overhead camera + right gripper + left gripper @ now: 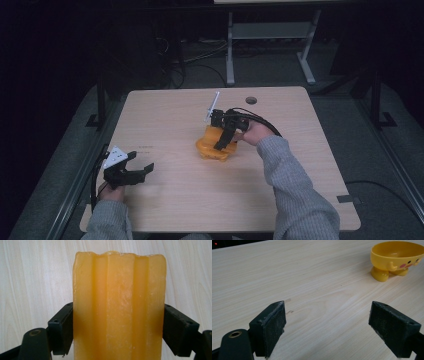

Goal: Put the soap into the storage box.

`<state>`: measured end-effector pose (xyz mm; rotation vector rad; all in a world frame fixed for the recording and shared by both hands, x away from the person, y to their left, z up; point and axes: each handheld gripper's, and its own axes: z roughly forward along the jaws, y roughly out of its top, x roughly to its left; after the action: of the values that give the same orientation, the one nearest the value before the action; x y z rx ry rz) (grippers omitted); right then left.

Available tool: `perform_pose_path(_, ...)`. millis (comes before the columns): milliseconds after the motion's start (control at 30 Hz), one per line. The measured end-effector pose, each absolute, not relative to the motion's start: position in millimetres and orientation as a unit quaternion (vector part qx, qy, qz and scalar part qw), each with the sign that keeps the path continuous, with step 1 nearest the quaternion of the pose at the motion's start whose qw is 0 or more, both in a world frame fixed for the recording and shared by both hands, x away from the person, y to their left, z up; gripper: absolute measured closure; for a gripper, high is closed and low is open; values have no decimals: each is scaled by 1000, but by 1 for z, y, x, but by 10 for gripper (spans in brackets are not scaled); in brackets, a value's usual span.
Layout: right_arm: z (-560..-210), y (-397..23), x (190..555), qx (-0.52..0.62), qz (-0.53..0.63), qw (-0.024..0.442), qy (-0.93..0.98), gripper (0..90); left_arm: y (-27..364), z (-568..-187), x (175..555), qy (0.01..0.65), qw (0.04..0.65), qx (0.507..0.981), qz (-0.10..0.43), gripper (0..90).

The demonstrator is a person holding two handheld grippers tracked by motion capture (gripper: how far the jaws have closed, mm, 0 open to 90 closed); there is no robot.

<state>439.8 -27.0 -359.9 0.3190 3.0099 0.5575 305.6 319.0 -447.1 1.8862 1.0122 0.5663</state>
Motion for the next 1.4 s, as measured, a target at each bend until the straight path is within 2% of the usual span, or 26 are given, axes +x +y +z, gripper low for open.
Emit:
perform_pose_path(500,-376,-10,442,95,167,16,981,213,319,-447,306,410,451,759,229,138)
perform_pose_path(1400,-382,2,445,77,153,25,985,212,320,-447,306,410,452,758,230,138)
